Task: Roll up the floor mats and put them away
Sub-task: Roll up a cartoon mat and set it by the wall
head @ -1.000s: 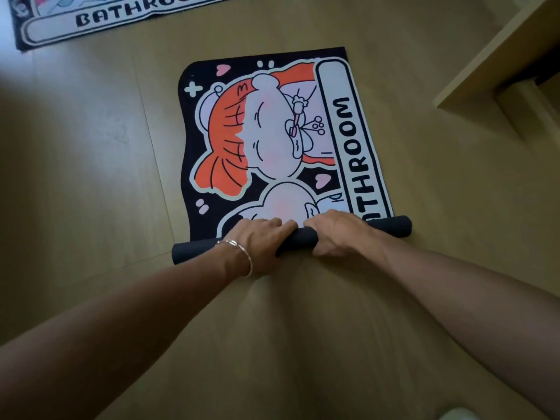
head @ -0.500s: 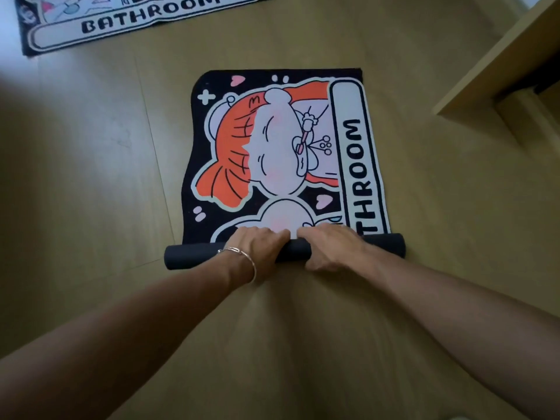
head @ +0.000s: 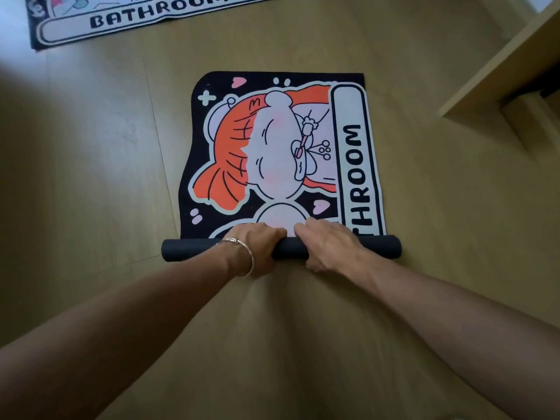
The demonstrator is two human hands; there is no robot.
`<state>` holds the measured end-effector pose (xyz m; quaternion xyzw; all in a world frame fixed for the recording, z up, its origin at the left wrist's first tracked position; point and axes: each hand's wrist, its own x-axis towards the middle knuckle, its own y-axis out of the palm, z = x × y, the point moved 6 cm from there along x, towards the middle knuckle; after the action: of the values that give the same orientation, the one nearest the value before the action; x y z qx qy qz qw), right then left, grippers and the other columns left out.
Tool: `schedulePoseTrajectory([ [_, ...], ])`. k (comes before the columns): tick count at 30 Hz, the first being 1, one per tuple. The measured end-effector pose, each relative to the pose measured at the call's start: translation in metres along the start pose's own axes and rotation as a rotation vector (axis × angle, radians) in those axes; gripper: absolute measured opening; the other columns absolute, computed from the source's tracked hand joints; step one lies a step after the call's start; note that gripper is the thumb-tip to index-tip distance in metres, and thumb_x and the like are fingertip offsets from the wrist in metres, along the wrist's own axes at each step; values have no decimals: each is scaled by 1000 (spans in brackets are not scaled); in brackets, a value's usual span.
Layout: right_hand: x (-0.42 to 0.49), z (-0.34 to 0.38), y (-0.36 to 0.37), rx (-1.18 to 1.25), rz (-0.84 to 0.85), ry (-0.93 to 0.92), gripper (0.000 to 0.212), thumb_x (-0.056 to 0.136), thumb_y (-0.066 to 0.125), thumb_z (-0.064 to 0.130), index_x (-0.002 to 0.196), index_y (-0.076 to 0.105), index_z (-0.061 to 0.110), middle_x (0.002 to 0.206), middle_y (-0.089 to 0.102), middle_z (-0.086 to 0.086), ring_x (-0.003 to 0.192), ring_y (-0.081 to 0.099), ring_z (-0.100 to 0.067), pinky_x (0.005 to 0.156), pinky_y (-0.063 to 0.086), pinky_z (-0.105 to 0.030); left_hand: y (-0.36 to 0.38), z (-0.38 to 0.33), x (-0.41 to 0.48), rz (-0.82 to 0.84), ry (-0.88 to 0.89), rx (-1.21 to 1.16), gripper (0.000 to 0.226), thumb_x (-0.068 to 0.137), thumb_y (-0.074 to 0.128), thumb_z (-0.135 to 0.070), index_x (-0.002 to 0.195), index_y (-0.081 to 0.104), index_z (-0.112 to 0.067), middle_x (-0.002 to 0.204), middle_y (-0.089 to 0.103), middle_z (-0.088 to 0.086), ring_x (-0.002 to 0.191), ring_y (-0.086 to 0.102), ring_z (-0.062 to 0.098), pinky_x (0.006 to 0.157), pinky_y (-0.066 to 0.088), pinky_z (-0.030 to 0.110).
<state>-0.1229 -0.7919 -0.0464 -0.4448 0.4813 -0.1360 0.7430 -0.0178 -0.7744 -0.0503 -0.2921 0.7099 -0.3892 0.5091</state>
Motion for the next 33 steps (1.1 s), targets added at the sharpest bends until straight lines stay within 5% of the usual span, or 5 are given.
schedulePoseTrajectory([
  [11, -10, 4, -5, -14, -134, -35, 34, 84, 62, 15, 112, 43, 17, 104, 52, -3, 95, 51, -21, 82, 43, -36, -7, -8, 4, 107, 51, -123, 35, 78, 63, -28, 111, 52, -27, 94, 63, -2, 74, 53, 17, 64, 41, 27],
  [17, -2, -14, -7, 179, 166, 55, 32, 81, 64, 20, 110, 49, 20, 101, 55, -4, 89, 55, -21, 78, 49, -35, -7, -7, -3, -72, 41, 106, 38, 80, 55, -32, 114, 38, -26, 96, 57, -2, 79, 59, 21, 59, 42, 31],
  [23, -9, 1, -4, -105, -209, -52, 38, 83, 62, 17, 115, 42, 18, 108, 48, -3, 97, 47, -20, 84, 40, -36, -5, -4, 4, 48, 38, -56, 35, 78, 61, -28, 112, 50, -25, 88, 62, 0, 75, 60, 21, 64, 51, 32],
  [29, -1, -9, -6, 153, 174, 23, 41, 81, 68, 27, 116, 48, 22, 106, 57, -2, 94, 55, -21, 82, 50, -36, -7, -5, -4, -81, 29, 103, 37, 81, 56, -33, 113, 39, -27, 95, 60, -2, 78, 60, 22, 58, 43, 30],
  [33, -7, -7, -10, -34, -120, -52, 42, 79, 68, 27, 112, 43, 20, 104, 49, 0, 92, 48, -18, 82, 42, -34, -7, 0, 2, 75, 40, -77, 32, 77, 64, -33, 107, 52, -29, 85, 61, -6, 73, 58, 16, 64, 48, 28],
])
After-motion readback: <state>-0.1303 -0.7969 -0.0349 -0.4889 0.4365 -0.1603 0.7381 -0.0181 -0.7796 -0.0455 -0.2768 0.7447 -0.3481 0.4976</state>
